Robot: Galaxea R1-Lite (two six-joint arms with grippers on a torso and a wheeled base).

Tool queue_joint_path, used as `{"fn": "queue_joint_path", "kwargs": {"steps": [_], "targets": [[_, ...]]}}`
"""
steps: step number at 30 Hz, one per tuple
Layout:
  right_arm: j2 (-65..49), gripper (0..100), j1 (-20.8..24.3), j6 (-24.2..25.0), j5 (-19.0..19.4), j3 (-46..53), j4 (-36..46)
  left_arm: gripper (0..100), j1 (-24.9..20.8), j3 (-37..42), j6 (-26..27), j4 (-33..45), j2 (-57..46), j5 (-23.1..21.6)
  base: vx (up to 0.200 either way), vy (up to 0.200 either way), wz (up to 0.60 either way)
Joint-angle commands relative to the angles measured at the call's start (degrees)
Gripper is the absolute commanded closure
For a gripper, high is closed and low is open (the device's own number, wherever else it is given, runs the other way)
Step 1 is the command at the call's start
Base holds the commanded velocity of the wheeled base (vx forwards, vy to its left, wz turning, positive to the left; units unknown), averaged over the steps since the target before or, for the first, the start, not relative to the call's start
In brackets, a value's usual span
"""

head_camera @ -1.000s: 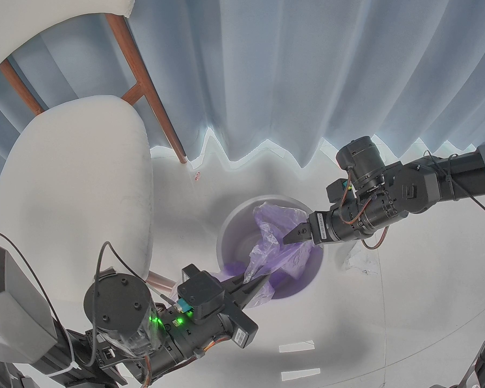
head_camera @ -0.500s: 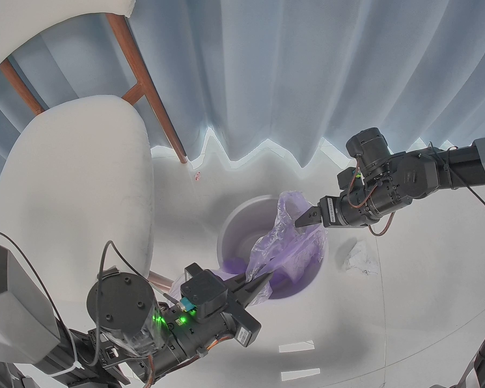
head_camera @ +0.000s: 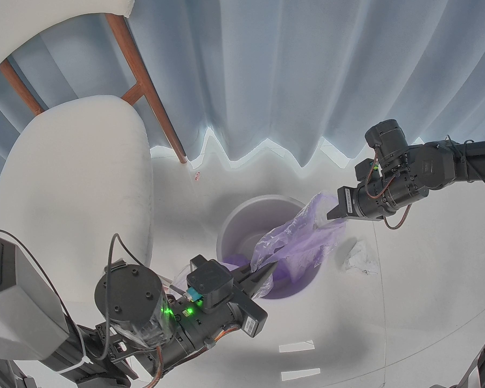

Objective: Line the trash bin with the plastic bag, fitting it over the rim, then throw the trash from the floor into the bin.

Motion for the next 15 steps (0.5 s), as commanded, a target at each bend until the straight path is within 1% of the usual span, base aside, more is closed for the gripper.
{"fn": "queue_joint_path", "kwargs": {"steps": [1, 6, 7, 9, 10, 11, 12, 13, 14, 15], "targets": [[-3.4, 100, 0.0, 0.3, 0.2, 1.7, 0.0, 100, 0.6, -1.1, -0.1, -0.1, 1.4, -0.3, 0.0, 0.0, 0.0], [-6.7, 100, 0.0, 0.6, 0.3, 2.8, -0.2, 100, 1.3, -2.3, -0.8, -0.2, 3.3, 0.0, 0.0, 0.0, 0.0], [-7.8, 100, 0.0, 1.7, 0.4, 3.3, -0.4, 100, 1.4, -3.1, -2.6, -0.3, 4.8, 0.3, 0.0, 0.0, 0.0], [-8.1, 100, 0.0, 2.7, 0.7, 3.3, -0.6, 100, 1.4, -3.8, -3.5, -0.3, 5.5, 0.9, 0.0, 0.0, 0.0], [-8.8, 100, -0.4, 4.8, 2.2, 2.9, -0.8, 100, 1.4, -5.3, -5.0, -0.3, 6.3, 2.5, 0.0, 0.0, 0.0], [-8.9, 100, -0.7, 5.7, 2.9, 2.7, -1.0, 100, 1.4, -5.8, -5.4, -0.3, 6.4, 2.8, 0.0, 0.0, 0.0], [-9.2, 100, -1.3, 7.7, 4.8, 2.1, -1.8, 100, 1.4, -7.0, -6.5, -0.2, 6.5, 3.3, 0.0, 0.0, 0.0], [-9.3, 100, -1.4, 9.0, 5.9, 1.6, -2.7, 100, 1.4, -7.7, -7.3, -0.1, 6.4, 3.4, 0.0, 0.0, 0.0], [-9.3, 100, -1.5, 10.0, 6.5, 1.1, -3.5, 100, 1.5, -8.4, -7.9, -0.1, 6.4, 3.5, 0.0, 0.0, 0.0], [-9.3, 100, -1.5, 10.0, 6.5, 1.1, -3.5, 100, 1.5, -8.4, -7.9, -0.1, 6.4, 3.5, 0.0, 0.0, 0.0]]}}
